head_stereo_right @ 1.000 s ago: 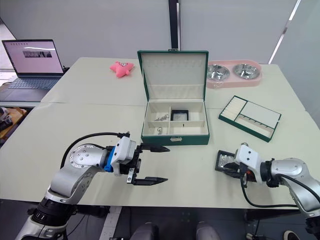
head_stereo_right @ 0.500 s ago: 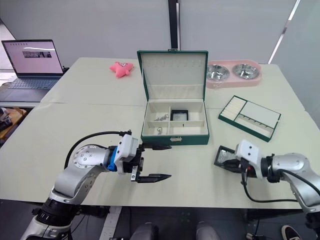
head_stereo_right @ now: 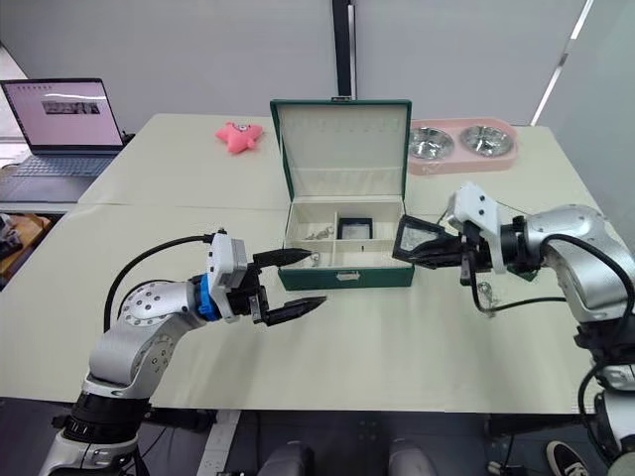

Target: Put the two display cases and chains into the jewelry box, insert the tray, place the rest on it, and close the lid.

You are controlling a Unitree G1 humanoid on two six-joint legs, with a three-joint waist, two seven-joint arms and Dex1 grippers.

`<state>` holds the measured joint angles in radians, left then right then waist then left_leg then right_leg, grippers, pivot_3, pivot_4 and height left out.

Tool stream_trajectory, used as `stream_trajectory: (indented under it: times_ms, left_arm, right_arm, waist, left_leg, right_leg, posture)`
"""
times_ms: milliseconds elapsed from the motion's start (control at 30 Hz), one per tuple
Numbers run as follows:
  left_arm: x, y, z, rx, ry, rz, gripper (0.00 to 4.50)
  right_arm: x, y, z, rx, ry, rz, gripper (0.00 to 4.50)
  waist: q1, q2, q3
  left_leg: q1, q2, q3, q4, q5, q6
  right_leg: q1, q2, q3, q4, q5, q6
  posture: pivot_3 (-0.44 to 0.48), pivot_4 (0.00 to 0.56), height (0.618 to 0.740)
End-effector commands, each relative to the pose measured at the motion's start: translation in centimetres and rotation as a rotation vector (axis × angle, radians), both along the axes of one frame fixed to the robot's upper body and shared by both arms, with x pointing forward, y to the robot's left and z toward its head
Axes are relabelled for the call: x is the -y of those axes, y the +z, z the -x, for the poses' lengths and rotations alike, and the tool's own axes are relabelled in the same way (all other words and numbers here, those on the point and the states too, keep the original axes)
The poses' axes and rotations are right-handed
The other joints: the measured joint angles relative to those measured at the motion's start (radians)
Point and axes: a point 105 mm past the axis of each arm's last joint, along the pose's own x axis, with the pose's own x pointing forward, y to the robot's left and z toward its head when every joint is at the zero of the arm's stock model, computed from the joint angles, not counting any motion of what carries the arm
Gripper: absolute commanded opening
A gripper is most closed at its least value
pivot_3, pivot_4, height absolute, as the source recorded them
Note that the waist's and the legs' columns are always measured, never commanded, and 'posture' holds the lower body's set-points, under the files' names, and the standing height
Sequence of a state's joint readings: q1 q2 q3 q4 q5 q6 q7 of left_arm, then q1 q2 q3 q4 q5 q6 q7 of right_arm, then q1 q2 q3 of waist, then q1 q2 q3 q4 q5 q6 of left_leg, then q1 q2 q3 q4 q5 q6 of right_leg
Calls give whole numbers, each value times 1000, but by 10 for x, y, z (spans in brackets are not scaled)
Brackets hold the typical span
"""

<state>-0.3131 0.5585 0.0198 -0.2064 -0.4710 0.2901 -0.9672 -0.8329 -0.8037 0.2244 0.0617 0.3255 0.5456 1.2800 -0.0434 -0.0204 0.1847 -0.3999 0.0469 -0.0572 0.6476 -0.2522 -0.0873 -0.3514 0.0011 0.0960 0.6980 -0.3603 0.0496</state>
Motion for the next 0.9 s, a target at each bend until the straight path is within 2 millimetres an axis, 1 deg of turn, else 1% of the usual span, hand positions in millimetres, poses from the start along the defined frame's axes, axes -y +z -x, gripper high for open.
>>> stream_trajectory:
  times_ms: [33, 233, 333, 567, 700, 900]
  left_arm:
    - [-4, 13, 1, 42, 62, 59, 4500]
    - [-12, 7, 2, 26, 158, 104, 4500]
    - [-14, 8, 1, 26, 198, 128, 4500]
    - [-15, 10, -1, 30, 251, 164, 4500]
    - [-14, 10, 0, 29, 255, 167, 4500]
    - [-12, 10, 1, 28, 258, 171, 4500]
  right_arm:
    - [-13, 7, -18, 43, 38, 40, 20]
    - [-38, 4, -42, 38, 100, 69, 20]
    - [-45, -1, -49, 34, 118, 106, 20]
    - [-59, -12, -55, -8, 160, 151, 20]
    - [-61, -15, -59, -32, 153, 160, 20]
    - [-64, -19, -59, -81, 151, 168, 20]
  waist:
    - [-8, 0, 0]
    - [-15, 0, 0]
    - [-16, 0, 0]
    - [-16, 0, 0]
    - [-16, 0, 0]
    - [-16, 0, 0]
  left_leg:
    - [0, 0, 0, 0, 0, 0]
    - [-1, 0, 0, 0, 0, 0]
    - [-1, 0, 0, 0, 0, 0]
    - [0, 0, -1, 0, 0, 0]
    - [0, 0, 0, 0, 0, 0]
    - [0, 0, 0, 0, 0, 0]
  right_leg:
    - [0, 0, 0, 0, 0, 0]
    - [-1, -1, -1, 0, 0, 0]
    - [-1, -1, -1, 1, 0, 0]
    - [-1, -2, -1, 1, 0, 0]
    - [-1, -2, -1, 2, 0, 0]
    - [-1, -2, -1, 2, 0, 0]
  posture:
    - [0, 150, 740]
    - [0, 150, 740]
    - [0, 150, 740]
    - [0, 150, 740]
    - [0, 150, 740]
    - [0, 150, 740]
